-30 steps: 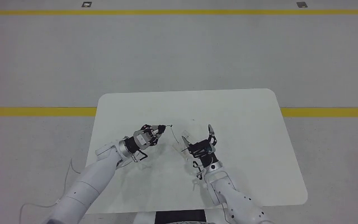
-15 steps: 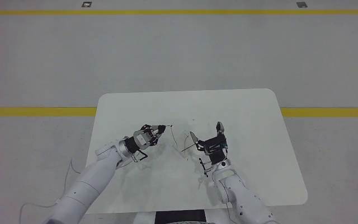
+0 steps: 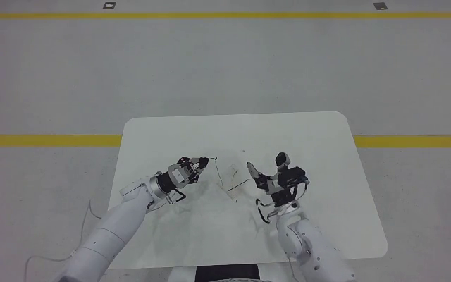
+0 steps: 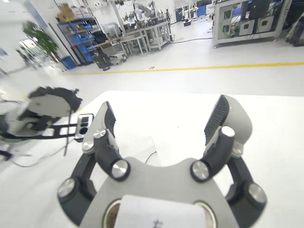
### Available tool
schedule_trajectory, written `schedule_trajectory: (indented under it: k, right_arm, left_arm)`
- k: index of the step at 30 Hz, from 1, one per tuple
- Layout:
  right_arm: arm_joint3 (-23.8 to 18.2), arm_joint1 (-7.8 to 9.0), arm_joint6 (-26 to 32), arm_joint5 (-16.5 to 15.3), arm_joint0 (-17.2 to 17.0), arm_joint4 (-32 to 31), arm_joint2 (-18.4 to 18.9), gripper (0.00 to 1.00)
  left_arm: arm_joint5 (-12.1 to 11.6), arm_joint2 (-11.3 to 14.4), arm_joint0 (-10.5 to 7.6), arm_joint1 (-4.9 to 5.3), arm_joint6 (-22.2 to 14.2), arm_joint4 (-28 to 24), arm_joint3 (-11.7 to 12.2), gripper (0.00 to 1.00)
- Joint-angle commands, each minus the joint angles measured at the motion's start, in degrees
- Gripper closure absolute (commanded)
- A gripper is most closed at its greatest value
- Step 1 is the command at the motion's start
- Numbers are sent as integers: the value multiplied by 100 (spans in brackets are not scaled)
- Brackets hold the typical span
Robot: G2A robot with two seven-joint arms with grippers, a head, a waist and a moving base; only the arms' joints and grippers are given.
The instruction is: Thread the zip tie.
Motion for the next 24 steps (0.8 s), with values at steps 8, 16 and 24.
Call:
schedule_trajectory:
  k: [8,16,24]
  right_arm:
    - [-363,90,295,-1007,-308,878,510,0]
    - [-363,90,295,-1007,-308,878,510,0]
    - [-363,90,295,-1007,-308,878,510,0]
  left_arm:
    - [0,0,0,0,0,0,0,100]
    - [-166,-199,278,63,120,-15,-499,100]
    - [-84,-694,788,231,131,56,-1274,100]
